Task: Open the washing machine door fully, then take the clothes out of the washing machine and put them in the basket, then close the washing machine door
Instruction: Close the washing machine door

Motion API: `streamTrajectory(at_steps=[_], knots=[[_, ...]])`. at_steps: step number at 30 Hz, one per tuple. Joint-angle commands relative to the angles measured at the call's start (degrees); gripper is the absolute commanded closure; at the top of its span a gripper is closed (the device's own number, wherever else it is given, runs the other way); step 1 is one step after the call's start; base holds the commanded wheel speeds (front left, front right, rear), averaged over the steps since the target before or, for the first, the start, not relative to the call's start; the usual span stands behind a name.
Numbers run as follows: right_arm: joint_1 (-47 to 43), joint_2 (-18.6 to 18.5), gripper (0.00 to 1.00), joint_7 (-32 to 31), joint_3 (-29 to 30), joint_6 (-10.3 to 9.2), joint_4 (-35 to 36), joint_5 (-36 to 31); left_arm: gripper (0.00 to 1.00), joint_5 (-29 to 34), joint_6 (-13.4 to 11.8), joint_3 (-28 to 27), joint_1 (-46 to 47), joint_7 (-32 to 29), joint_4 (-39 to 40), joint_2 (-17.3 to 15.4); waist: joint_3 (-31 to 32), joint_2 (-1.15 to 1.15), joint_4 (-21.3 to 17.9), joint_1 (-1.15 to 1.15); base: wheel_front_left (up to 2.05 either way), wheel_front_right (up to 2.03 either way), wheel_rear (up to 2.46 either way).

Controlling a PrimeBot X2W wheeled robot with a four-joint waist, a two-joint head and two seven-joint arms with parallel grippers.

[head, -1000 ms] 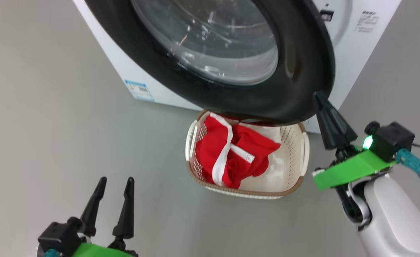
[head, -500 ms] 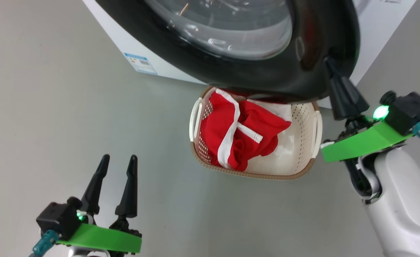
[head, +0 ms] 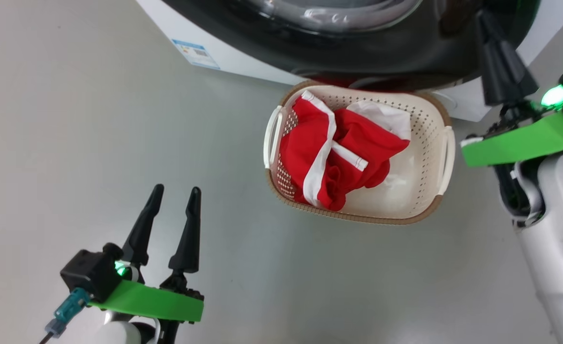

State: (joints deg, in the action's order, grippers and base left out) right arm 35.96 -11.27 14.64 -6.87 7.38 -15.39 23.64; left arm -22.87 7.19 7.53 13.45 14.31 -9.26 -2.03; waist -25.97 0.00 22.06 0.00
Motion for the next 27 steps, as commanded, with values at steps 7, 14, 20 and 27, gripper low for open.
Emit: streamTrajectory(at_steps=[7, 14, 20, 27], knots=[[3.87, -0.45, 1.0, 0.36, 1.88, 0.11, 1.56, -0.71, 0.0, -0.79, 0.3, -0.92, 1.85, 0.69, 1.55, -0.85, -2.25, 0.0, 1.84, 0.0, 0.0, 0.0, 0.0], [6.52, -1.22, 1.0, 0.36, 4.75, 0.11, 2.41, -0.49, 0.0, -1.55, 0.3, -0.02, 2.89, 0.69, 1.93, -0.85, -4.27, 0.0, 2.52, 0.0, 0.0, 0.0, 0.0], [8.21, -1.88, 1.0, 0.36, 6.23, 0.11, 2.94, -0.7, 0.0, -2.12, 0.3, 0.66, 3.88, 0.69, 1.86, -0.85, -5.58, 0.0, 2.68, 0.0, 0.0, 0.0, 0.0], [5.78, -1.68, 1.0, 0.36, 3.0, 0.11, 2.66, -1.11, 0.0, -1.95, 0.3, 0.47, 3.82, 0.69, 1.32, -0.85, -4.24, 0.0, 1.88, 0.0, 0.0, 0.0, 0.0]])
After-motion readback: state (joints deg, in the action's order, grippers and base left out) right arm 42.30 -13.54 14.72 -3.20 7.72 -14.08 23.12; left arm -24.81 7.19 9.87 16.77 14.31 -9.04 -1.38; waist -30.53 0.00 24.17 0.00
